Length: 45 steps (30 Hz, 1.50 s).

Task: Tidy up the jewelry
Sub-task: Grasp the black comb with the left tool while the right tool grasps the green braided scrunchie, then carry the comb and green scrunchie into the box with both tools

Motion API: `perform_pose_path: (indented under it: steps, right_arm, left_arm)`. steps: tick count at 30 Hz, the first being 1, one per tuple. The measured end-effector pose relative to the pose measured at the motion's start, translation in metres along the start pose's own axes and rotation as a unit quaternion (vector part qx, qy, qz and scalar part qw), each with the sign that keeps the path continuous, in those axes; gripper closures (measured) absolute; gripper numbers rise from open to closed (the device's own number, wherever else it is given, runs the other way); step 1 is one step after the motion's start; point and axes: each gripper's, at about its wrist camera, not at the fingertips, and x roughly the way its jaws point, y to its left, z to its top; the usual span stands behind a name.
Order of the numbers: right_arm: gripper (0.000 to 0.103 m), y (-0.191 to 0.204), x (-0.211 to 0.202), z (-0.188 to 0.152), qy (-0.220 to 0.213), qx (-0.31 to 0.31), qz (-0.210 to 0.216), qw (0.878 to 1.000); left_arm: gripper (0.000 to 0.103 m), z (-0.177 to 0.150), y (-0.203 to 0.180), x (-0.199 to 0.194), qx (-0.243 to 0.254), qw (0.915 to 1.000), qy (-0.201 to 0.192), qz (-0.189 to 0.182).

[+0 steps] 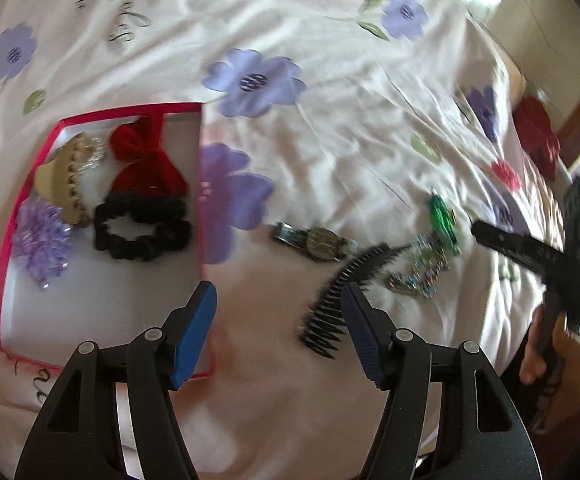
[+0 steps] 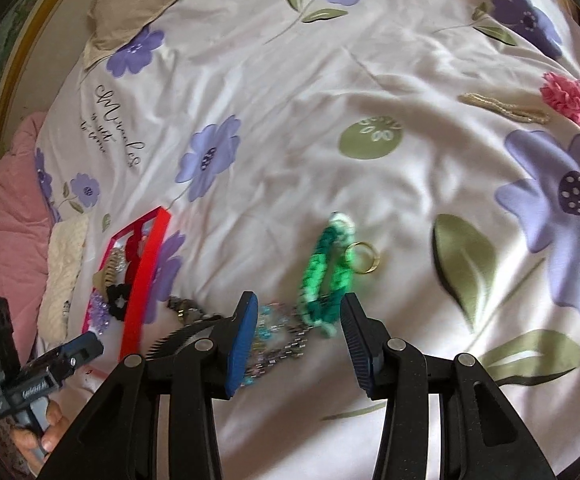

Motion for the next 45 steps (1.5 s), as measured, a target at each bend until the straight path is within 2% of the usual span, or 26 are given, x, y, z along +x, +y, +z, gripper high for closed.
perform_pose_path:
  steps: [6, 16, 18, 21, 23, 28, 29, 45]
  right_arm:
    - [0.057, -0.009, 0.008, -0.001, 0.007, -0.011, -0.022, 1.0]
    - [0.058, -0.002, 0.029, 0.0, 0.031, -0.028, -0.024, 0.999]
    - [0.06, -0.002, 0.034, 0.002, 0.033, -0.025, -0.023, 0.999]
    - [0.066, 0.0, 0.038, 0.004, 0.03, -0.028, -0.026, 0.999]
    - [0.075, 0.0, 0.042, 0.006, 0.03, -0.031, -0.027, 0.999]
    - [0.087, 0.006, 0.041, 0.006, 0.023, -0.046, -0.024, 0.998]
    - [0.096, 0.007, 0.039, 0.006, 0.02, -0.046, -0.019, 0.999]
    - [0.098, 0.051, 0.002, 0.012, -0.017, -0.067, 0.059, 0.996]
  left_arm:
    - [0.039, -0.004, -0.029, 0.016, 0.057, 0.9983, 0.016, 0.001]
    - [0.042, -0.003, -0.04, 0.048, 0.068, 0.9968, 0.042, 0.008]
    - [0.051, -0.001, -0.04, 0.052, 0.065, 0.9968, 0.046, 0.006]
    - [0.073, 0.003, -0.039, 0.057, 0.059, 0.9969, 0.053, -0.004]
    - [0.091, 0.004, -0.04, 0.06, 0.059, 0.9966, 0.056, -0.011]
    - [0.1, 0.002, -0.044, 0.055, 0.066, 0.9964, 0.049, -0.022]
    - [0.102, 0.003, -0.044, 0.054, 0.066, 0.9964, 0.048, -0.024]
    - [0.102, 0.004, -0.018, -0.001, 0.032, 0.9989, -0.005, -0.035]
